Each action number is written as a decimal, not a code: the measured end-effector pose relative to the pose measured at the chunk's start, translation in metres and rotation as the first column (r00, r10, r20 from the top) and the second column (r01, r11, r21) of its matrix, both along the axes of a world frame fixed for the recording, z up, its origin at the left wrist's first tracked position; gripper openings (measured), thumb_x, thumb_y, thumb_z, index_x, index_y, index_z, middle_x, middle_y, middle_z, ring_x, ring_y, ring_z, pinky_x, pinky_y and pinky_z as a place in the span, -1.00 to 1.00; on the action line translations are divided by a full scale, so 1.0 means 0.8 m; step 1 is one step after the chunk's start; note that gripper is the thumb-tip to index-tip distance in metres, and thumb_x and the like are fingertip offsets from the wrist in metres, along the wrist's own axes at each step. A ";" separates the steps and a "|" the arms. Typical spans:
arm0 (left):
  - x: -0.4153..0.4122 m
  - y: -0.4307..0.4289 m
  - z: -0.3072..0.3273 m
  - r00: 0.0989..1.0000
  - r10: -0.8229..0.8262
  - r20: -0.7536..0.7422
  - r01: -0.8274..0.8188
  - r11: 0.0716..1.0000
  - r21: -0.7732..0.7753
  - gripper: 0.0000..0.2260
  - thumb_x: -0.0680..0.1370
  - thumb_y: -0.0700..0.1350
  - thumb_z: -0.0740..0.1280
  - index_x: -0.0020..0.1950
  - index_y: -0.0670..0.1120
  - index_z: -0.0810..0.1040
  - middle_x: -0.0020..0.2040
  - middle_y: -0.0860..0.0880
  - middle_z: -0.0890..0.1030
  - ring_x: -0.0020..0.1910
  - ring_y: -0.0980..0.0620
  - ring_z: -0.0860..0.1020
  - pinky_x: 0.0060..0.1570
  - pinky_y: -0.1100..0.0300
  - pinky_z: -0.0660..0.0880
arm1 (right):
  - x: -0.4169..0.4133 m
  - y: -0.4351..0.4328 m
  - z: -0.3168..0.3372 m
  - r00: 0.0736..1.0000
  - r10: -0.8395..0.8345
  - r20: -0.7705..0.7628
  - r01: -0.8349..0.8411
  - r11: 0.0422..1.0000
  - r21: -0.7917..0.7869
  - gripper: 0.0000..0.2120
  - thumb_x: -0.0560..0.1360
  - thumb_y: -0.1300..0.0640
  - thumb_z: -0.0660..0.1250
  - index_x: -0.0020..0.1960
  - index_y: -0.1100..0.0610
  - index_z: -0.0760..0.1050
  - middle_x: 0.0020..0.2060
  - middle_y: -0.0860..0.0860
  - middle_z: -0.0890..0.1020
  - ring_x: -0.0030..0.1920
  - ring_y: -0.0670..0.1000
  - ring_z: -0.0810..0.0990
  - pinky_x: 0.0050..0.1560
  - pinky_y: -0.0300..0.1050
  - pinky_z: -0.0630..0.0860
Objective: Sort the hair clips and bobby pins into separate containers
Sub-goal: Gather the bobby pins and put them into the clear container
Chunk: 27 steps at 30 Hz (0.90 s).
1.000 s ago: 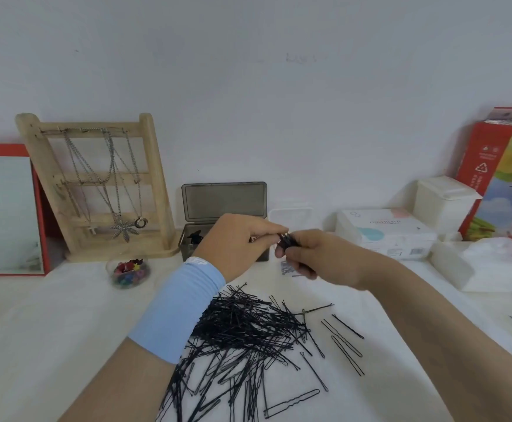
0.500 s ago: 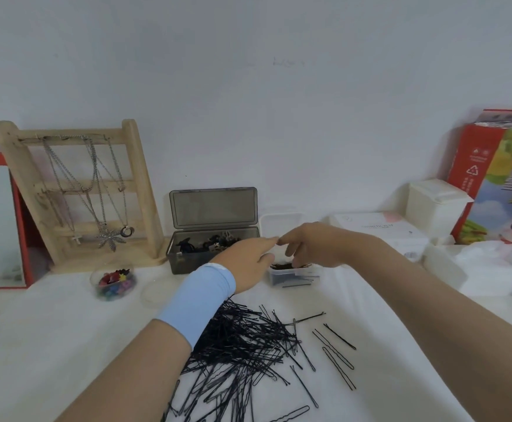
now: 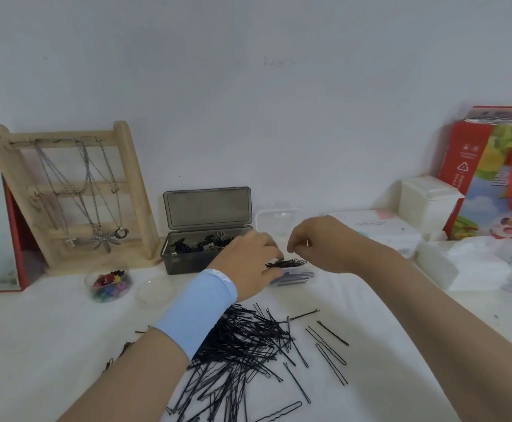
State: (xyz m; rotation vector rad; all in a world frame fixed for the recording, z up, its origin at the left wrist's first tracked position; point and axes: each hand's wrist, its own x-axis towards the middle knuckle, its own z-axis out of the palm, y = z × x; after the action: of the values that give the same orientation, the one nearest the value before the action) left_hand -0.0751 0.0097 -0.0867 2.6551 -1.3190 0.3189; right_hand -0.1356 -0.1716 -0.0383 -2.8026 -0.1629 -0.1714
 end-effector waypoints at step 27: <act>-0.043 0.059 0.015 0.883 0.149 -0.445 -0.124 0.989 0.085 -0.65 0.48 0.20 0.39 0.23 0.13 0.56 0.09 0.16 0.49 0.15 0.13 0.46 0.17 0.17 0.44 | -0.022 0.073 -0.020 0.920 0.108 -0.376 -0.179 0.971 -0.159 -0.68 0.42 -0.08 0.47 0.15 -0.06 0.64 -0.09 -0.12 0.59 0.03 -0.02 0.58 0.08 -0.06 0.56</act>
State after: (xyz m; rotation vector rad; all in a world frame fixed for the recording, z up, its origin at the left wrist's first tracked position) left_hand -0.1096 0.0571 -0.0747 2.6430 -1.0055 -0.3108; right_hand -0.1533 -0.1130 -0.0540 -2.9337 -0.3093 0.4222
